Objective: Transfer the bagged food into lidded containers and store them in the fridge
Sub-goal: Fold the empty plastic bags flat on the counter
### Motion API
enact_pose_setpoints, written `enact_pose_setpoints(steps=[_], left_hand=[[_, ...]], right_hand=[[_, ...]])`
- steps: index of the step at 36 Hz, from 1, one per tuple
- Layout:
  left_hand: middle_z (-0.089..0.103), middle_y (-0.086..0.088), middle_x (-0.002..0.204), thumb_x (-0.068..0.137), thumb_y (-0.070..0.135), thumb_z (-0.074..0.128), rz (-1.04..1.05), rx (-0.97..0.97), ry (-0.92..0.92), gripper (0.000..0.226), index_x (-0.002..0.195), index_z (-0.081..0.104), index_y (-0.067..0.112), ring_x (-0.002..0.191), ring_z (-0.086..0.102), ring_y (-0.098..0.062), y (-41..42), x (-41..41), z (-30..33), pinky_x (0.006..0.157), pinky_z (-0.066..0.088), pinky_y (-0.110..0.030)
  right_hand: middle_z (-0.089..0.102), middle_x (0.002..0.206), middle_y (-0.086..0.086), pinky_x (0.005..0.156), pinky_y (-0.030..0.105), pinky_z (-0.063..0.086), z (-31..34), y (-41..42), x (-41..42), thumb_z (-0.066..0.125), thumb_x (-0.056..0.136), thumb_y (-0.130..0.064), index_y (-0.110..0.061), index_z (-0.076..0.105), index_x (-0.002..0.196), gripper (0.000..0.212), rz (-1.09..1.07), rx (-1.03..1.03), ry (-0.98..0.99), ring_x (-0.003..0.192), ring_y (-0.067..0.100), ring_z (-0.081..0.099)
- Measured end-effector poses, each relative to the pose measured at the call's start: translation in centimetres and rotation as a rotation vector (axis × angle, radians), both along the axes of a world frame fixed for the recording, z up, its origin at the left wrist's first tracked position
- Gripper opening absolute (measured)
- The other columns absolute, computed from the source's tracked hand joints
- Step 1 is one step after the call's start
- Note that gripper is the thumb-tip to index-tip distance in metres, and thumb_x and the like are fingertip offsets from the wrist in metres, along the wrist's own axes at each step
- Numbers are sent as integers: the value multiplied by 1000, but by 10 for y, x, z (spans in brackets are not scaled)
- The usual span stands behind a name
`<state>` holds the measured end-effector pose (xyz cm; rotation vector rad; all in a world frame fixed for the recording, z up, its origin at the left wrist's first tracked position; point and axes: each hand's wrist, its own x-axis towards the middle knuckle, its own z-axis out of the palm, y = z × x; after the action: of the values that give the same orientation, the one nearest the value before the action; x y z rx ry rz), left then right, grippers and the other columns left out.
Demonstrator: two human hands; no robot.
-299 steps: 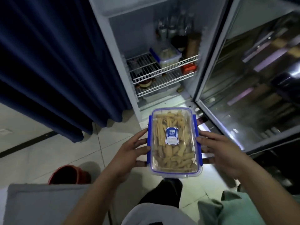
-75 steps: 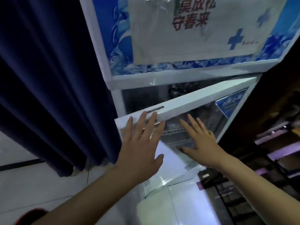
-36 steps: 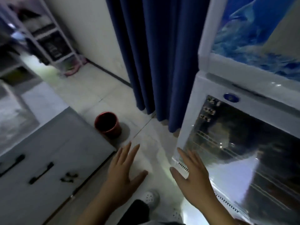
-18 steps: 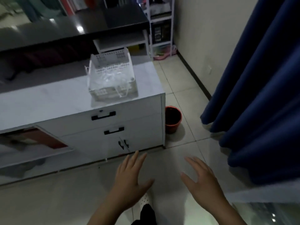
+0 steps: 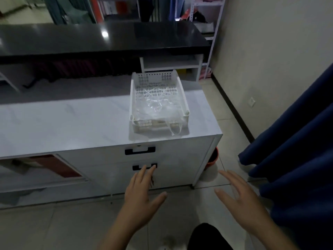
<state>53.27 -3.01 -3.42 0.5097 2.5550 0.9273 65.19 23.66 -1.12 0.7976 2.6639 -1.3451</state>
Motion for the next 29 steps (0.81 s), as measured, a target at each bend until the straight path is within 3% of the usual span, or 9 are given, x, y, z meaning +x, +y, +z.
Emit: enact_pose_setpoints(steps=[5, 7, 10, 12, 16, 18, 21, 26, 29], left_hand=[[7, 20, 164, 90, 53, 65, 61, 88, -14, 79, 147, 11, 56, 153, 6, -6, -1, -42, 7, 124, 18, -37], [8, 21, 162, 89, 50, 67, 84, 111, 9, 76, 143, 14, 59, 151, 5, -2, 3, -64, 12, 121, 16, -30], [15, 20, 163, 89, 44, 69, 154, 176, 56, 77, 147, 20, 58, 150, 10, 2, 12, -100, 27, 118, 18, -28], [24, 25, 158, 89, 42, 70, 204, 205, 97, 76, 150, 24, 53, 146, 20, 5, 17, -124, 41, 117, 25, -29], [21, 56, 133, 87, 45, 71, 274, 179, 172, 76, 146, 25, 57, 120, 20, 36, 28, -180, 69, 104, 27, -19], [26, 52, 134, 86, 47, 72, 312, 153, 172, 76, 147, 27, 55, 120, 26, 31, 35, -209, 80, 101, 28, -21], [47, 27, 139, 86, 41, 74, 397, 135, 159, 67, 143, 40, 49, 125, 46, 4, 50, -246, 90, 97, 38, -25], [74, 18, 95, 88, 19, 74, 491, 162, 173, 27, 110, 71, 35, 96, 66, -1, 68, -279, 91, 97, 53, -37], [75, 17, 87, 89, 15, 73, 511, 212, 163, 22, 96, 76, 35, 89, 70, -4, 71, -282, 88, 93, 55, -34]], right_hand=[[35, 131, -40, 94, -4, 23, 0, 13, -41, 72, 89, -28, -57, 47, 120, 49, 10, -14, 79, 117, -31, 31], [39, 132, -37, 84, -10, 25, -3, 20, -64, 73, 88, -25, -53, 51, 122, 49, 8, -33, 100, 117, -31, 32], [48, 140, -22, 92, 0, 30, -1, 29, -107, 73, 88, -27, -44, 56, 126, 45, 23, -83, 132, 131, -5, 41], [47, 141, -23, 100, 7, 28, 4, 33, -136, 72, 88, -29, -49, 54, 122, 43, 51, -118, 155, 132, -3, 40], [39, 148, -24, 112, 25, 25, 16, 43, -195, 69, 89, -37, -51, 53, 128, 45, 115, -148, 174, 139, -2, 32], [41, 146, -22, 110, 24, 27, 23, 51, -230, 69, 89, -36, -50, 53, 128, 44, 153, -129, 204, 138, 0, 35], [45, 146, -16, 111, 28, 30, 31, 64, -292, 69, 89, -40, -43, 53, 134, 48, 255, -38, 222, 138, 6, 37], [38, 157, -3, 120, 46, 16, 28, 70, -406, 61, 93, -46, -33, 46, 145, 55, 528, 321, 146, 149, 25, 20], [31, 159, 2, 120, 52, 7, 15, 65, -461, 54, 97, -42, -33, 44, 144, 49, 671, 520, -25, 151, 30, 9]])
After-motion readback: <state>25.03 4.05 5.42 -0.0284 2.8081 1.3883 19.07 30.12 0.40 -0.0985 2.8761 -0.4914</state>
